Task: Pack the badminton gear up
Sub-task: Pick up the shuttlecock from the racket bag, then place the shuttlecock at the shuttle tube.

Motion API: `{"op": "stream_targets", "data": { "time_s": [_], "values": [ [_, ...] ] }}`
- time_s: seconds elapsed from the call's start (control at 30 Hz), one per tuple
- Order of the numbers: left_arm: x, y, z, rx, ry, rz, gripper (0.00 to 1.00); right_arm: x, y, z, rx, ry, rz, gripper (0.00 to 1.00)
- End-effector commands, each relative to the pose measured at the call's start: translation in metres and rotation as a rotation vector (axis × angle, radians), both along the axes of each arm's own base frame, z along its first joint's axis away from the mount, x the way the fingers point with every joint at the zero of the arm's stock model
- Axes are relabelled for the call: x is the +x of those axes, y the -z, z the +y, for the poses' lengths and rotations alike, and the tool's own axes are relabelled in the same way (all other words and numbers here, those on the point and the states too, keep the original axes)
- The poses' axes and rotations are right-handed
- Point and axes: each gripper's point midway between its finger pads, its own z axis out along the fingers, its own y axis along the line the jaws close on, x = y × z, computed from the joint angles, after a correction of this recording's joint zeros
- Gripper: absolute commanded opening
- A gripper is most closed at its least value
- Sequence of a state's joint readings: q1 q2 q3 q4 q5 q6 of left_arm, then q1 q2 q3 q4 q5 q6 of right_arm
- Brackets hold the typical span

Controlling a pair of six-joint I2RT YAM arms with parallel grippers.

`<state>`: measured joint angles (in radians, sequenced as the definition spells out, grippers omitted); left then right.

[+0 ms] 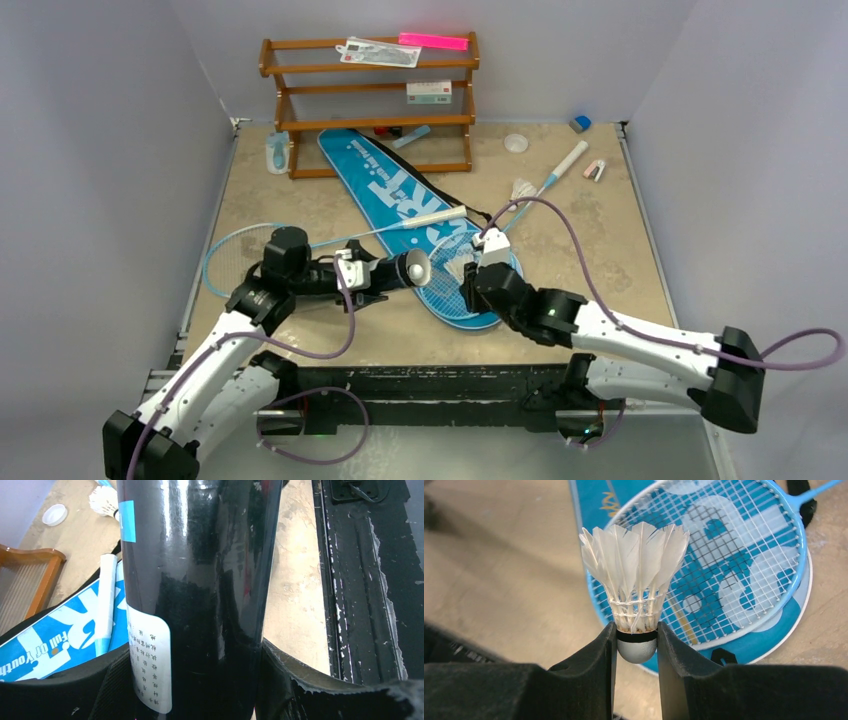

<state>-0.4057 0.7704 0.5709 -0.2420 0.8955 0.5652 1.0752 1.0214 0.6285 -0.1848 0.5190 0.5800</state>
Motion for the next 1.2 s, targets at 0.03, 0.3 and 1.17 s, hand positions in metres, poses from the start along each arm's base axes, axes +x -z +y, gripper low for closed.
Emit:
{"op": "stream_targets", "data": {
  "time_s": [0.03,0.3,1.17],
  "values": [
    [-0.008,0.003,-0.002,0.015,0.069,0.027,0.34,-0.04,-0.051,-0.005,-0.012,-0.249,0.051,0.2],
    [-0.008,0.019,-0.001,0.059,0.071,0.101,0.33,-0.06,-0.102,-0.032,-0.041,-0.282,0.084,0.2],
    [-0.029,0.027,-0.009,0.045,0.203,0.241,0.32,-0.094,-0.158,0.003,0.083,-0.651,0.009,0.18]
  ]
}}
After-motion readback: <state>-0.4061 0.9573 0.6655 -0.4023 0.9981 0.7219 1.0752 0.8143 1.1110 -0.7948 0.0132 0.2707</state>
